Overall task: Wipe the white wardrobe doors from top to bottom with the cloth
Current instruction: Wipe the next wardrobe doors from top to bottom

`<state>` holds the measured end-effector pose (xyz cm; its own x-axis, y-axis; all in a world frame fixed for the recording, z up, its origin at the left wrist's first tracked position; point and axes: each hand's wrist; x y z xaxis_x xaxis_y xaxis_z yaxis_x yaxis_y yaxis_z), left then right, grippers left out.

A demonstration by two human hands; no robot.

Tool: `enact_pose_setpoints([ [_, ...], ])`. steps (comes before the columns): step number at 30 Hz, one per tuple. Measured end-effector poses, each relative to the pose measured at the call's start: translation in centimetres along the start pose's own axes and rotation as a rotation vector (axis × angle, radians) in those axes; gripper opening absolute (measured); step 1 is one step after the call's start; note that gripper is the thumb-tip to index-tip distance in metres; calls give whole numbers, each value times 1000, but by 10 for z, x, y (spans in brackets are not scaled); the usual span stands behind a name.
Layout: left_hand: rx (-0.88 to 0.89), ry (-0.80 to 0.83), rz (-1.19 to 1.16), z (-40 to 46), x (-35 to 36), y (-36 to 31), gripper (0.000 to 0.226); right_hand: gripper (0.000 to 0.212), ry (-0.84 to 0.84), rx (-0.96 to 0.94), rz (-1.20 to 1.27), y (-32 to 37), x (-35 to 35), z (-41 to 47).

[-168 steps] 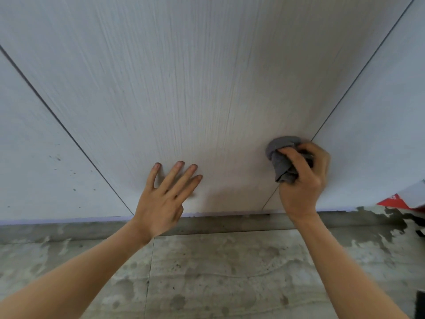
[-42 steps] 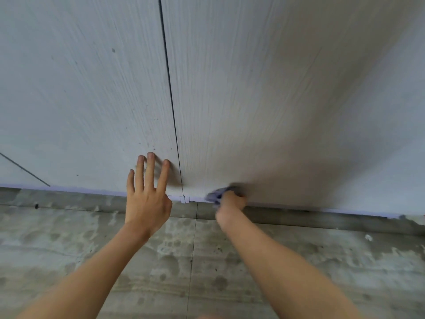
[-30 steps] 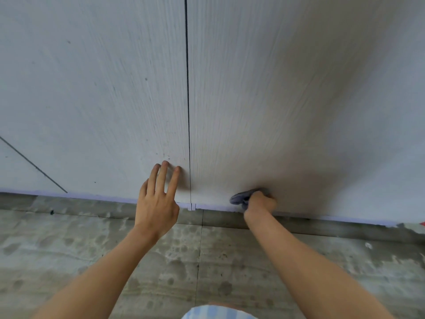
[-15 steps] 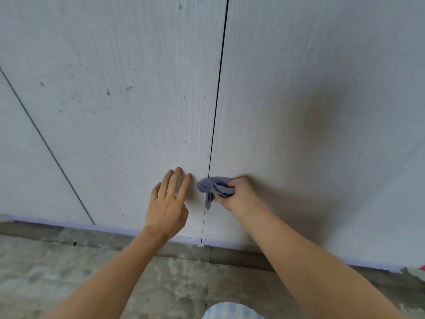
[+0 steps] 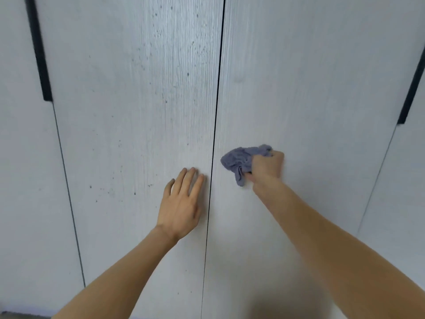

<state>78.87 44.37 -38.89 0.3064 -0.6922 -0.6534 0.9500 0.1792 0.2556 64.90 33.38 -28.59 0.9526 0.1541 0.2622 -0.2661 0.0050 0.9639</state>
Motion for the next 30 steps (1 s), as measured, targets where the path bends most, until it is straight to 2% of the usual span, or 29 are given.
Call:
enact_pose_setpoints([
  [2, 5, -17, 14, 12, -8, 0, 78, 21, -105, -438, -574, -12, -18, -3],
  [4, 11, -33, 27, 19, -11, 0, 75, 36, -71, -655, -1086, -49, -39, -2],
  [5, 23, -39, 37, 22, -12, -1, 74, 38, -37, -718, -1218, -66, -49, -4],
  [8, 44, -45, 36, 28, -13, -5, 74, 48, 218, -864, -1541, -111, -68, -4],
  [10, 49, -58, 31, 35, -13, -8, 75, 47, 318, -940, -1686, -128, -79, 4],
  [13, 77, -69, 48, 48, -16, -6, 75, 46, 323, -1048, -1629, -103, -78, 10],
  [16, 88, -95, 66, 64, -24, -4, 73, 47, 133, -1133, -1359, -45, -68, 24],
  [18, 78, -128, 69, 76, -31, -4, 68, 39, -18, -1076, -1150, 3, -58, 29],
  [21, 87, -197, 68, 104, -48, -8, 56, 40, -261, -857, -970, 71, -49, 33],
  [23, 94, -250, 61, 127, -63, -10, 56, 39, -315, -851, -864, 99, -44, 35],
  [26, 113, -392, 46, 166, -85, -13, 55, 36, -314, -911, -730, 122, -36, 40],
  [30, 99, -645, 12, 227, -98, -12, 50, 37, -416, -1190, -619, 142, -23, 64],
])
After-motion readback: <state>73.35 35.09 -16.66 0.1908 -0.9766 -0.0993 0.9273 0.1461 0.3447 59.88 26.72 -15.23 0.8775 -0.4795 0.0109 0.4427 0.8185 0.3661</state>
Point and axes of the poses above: each hand's wrist, its own z-axis towards the middle knuckle, its own x-axis out of the palm, y = z × x, and after that the axes turned 11 degrees about x, right-handed
